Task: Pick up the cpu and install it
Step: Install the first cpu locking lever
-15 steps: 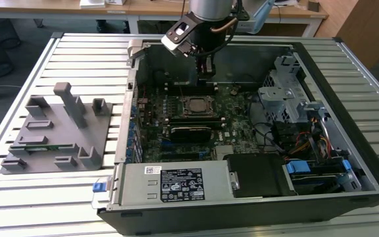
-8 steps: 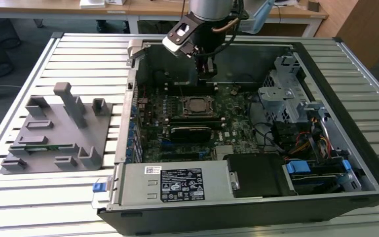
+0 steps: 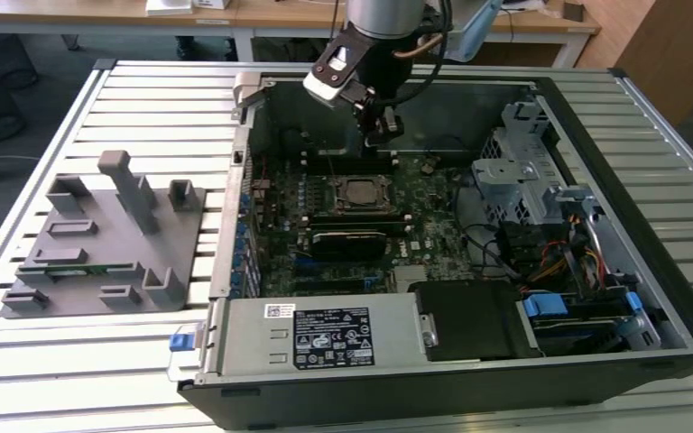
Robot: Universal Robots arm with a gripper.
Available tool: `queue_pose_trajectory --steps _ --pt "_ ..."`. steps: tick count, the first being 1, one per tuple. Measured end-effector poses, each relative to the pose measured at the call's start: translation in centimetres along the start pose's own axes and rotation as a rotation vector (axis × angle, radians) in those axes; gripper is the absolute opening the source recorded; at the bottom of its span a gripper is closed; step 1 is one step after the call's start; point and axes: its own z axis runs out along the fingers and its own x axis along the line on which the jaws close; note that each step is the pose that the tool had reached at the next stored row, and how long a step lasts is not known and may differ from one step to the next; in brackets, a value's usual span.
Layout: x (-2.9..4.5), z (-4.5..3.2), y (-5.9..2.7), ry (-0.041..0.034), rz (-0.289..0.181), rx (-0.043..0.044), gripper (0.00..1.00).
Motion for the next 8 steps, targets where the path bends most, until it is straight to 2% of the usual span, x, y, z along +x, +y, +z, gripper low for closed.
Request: queue_pose_trajectory --steps 8 --pt "0.0 0.0 0.0 -0.0003 -0.087 -0.0007 0.11"
